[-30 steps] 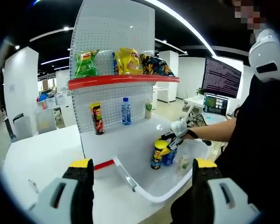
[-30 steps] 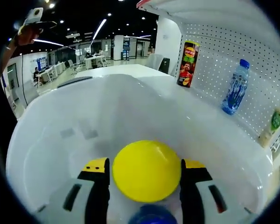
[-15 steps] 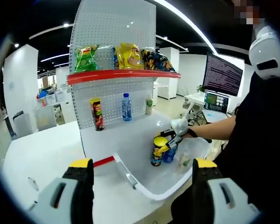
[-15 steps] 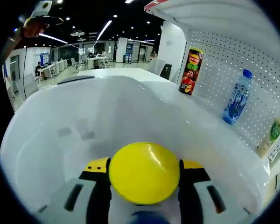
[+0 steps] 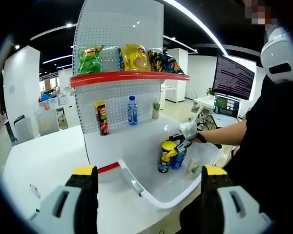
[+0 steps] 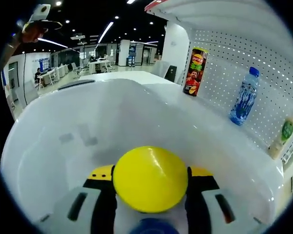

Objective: Place the items from the shopping basket onto the snack and drink counter

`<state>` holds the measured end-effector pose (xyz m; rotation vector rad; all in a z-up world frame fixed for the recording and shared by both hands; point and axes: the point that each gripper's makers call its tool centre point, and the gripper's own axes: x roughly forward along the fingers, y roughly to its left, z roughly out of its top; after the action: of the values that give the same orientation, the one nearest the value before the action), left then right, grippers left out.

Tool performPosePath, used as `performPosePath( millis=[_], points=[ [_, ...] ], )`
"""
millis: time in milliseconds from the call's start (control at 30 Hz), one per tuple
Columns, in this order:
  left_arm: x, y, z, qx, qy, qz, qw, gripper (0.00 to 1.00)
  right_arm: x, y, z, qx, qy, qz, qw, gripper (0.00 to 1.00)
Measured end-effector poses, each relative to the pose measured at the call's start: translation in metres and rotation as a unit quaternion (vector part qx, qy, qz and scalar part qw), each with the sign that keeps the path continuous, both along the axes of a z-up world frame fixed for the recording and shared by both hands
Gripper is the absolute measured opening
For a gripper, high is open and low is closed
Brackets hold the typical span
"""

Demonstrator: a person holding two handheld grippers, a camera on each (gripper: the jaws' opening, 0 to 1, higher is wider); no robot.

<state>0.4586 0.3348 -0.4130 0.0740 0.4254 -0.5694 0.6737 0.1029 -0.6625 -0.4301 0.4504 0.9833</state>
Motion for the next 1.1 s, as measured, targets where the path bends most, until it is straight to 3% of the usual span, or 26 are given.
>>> performPosePath(
  millis=[400, 900, 1100],
  points=[
    [-0.004, 0.000, -0.001, -0.001, 0.000, 0.001, 1.0000, 0.86, -0.005, -0.001, 0.004, 0.018, 0.005, -0.001, 0.9998, 0.55],
    [-0.007, 0.004, 0.000, -0.003, -0.003, 0.004, 1.0000, 0.86, 0.000, -0.001, 0.028, 0.083, -0.006, -0.023, 0.9963, 0.54],
    [-0.009, 0.005, 0.001, -0.003, -0.005, 0.004, 1.0000, 0.86, 0.001, -0.001, 0.048, 0.113, -0.017, -0.031, 0.9930, 0.53]
  ],
)
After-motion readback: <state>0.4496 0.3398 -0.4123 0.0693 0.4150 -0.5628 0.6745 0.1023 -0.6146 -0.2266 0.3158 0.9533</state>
